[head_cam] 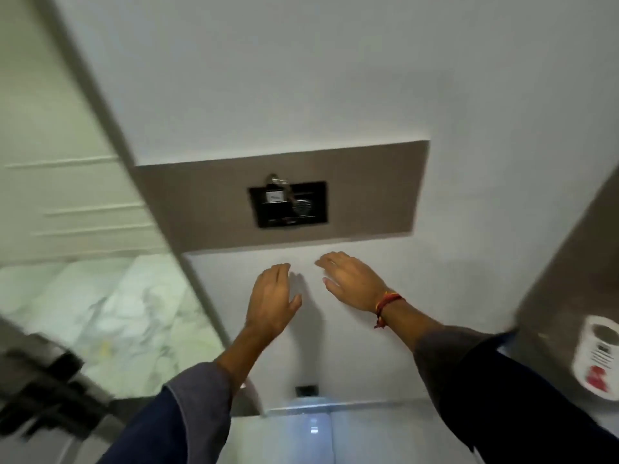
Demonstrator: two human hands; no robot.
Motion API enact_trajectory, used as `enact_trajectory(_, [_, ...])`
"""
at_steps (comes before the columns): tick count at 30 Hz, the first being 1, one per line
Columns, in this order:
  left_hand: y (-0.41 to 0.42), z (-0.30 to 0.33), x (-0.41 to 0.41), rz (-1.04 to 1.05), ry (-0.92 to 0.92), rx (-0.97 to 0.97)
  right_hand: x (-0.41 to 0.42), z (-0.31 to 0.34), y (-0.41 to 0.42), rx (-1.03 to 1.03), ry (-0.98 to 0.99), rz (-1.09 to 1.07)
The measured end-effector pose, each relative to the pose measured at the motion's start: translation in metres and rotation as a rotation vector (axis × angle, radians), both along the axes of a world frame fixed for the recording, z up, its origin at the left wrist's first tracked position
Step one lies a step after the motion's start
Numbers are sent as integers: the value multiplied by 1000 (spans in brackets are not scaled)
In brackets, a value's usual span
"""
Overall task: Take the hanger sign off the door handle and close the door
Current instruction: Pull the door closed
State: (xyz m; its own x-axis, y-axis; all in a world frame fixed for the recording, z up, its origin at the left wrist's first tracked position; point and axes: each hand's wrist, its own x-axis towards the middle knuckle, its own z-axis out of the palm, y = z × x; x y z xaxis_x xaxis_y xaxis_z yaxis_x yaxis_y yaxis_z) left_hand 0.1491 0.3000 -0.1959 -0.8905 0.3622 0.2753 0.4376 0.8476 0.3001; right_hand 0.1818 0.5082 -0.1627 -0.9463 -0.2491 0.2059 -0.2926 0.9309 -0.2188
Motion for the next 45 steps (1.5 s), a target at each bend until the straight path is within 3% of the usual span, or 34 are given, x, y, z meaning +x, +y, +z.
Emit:
enact_trajectory(8, [-233, 38, 67, 427, 238, -26, -28, 42, -250, -10, 176, 417])
enact_trajectory(10, [-263, 42, 82, 442, 315, 24, -27, 54, -296, -11, 271, 487])
enact_trajectory(13, [-285, 37, 108, 304, 481, 14, -20, 71, -353, -88, 415, 588])
enact_trajectory(17, [-333, 19, 135, 494, 432, 150, -12, 93, -405, -105, 738, 579])
enact_trajectory(20, [-375, 3, 144, 611, 268, 67, -15, 102, -418, -30, 947, 543])
enact_trajectory(23, [-397, -9, 143, 530, 171, 17, -19, 105, -425, 94, 1044, 601])
enact_trajectory(33, [-405, -16, 114, 368, 207, -59, -49, 101, -418, 186, 1113, 596])
enact_trajectory(45, [-367, -10, 25, 276, 250, -137, -117, 107, -354, 372, 1109, 375])
